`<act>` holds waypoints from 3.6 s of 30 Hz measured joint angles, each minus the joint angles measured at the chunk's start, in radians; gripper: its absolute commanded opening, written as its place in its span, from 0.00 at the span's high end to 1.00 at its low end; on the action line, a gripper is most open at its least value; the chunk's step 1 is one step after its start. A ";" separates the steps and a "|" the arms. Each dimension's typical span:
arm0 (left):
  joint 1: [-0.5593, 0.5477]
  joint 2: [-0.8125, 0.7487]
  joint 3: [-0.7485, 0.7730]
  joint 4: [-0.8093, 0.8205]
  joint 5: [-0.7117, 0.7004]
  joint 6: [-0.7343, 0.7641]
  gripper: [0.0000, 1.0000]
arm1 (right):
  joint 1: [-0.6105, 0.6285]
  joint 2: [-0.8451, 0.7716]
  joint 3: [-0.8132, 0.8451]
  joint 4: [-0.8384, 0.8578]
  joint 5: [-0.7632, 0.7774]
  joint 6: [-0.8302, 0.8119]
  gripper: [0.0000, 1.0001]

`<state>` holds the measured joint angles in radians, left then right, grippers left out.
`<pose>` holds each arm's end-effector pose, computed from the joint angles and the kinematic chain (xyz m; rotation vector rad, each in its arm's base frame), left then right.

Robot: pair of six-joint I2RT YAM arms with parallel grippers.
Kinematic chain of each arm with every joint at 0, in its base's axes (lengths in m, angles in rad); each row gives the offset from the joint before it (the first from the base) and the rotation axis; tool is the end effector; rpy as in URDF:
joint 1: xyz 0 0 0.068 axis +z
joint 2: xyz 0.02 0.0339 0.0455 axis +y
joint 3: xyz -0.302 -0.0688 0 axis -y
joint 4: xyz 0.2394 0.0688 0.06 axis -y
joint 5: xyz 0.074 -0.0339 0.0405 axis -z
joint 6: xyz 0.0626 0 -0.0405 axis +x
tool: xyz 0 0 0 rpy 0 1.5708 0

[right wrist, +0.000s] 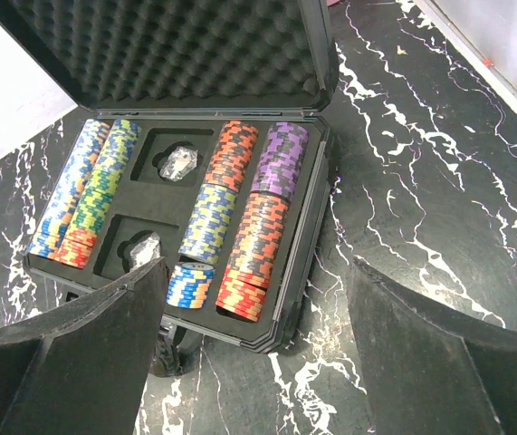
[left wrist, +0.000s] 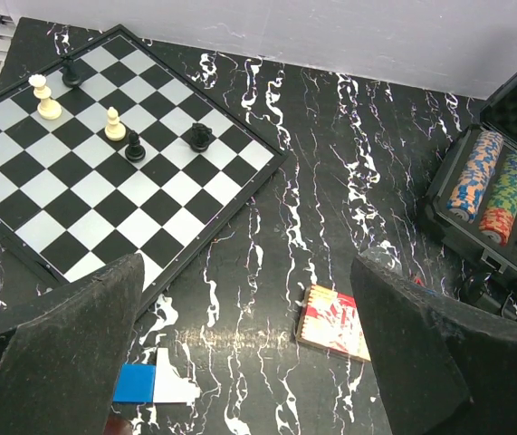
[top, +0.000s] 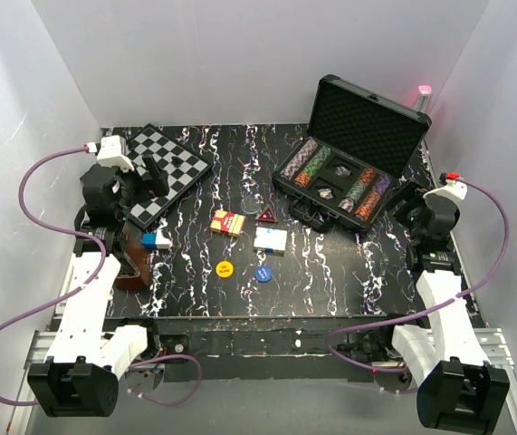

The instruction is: Pack up texas hold em set

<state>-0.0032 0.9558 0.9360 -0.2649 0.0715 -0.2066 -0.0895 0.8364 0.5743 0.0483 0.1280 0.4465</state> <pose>0.2172 -0.0052 0.3771 -0.1392 1.8549 -0.2120 0.1959 -0.0256 0.3047 0.5609 1.6946 0.1427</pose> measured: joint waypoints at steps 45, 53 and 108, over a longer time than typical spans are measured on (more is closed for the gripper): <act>-0.012 0.041 -0.001 0.004 -0.097 0.081 0.02 | 1.128 0.866 0.534 -0.472 0.058 0.079 0.36; -0.012 0.041 -0.001 0.004 -0.098 0.084 0.02 | 1.149 0.946 0.600 -0.558 0.085 0.098 0.35; -0.014 0.041 -0.006 0.004 -0.116 0.095 0.02 | 1.175 1.067 0.739 -0.678 0.135 0.109 0.37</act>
<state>-0.0170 0.9966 0.9295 -0.2611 -0.0441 -0.1112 1.0859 1.9030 1.3128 -0.6300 0.2630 0.5552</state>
